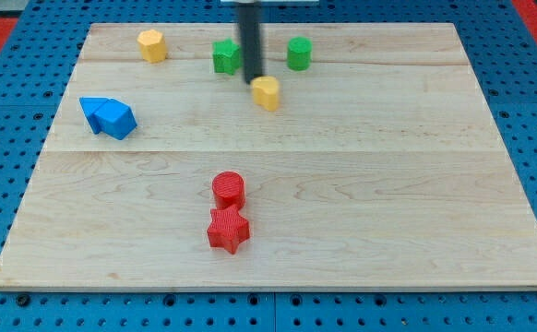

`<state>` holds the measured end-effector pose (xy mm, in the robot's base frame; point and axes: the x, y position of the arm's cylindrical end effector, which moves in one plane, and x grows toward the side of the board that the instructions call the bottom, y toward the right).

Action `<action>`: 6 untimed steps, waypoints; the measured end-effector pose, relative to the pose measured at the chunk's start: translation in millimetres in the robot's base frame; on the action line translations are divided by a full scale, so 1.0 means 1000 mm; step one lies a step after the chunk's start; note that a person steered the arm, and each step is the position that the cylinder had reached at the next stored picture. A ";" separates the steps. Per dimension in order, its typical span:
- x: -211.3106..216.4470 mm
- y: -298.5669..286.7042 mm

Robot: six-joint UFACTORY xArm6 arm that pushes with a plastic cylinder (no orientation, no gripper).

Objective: Place your arm at the top left of the green star

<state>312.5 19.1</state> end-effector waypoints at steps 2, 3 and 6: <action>-0.033 0.148; -0.064 0.141; -0.120 -0.082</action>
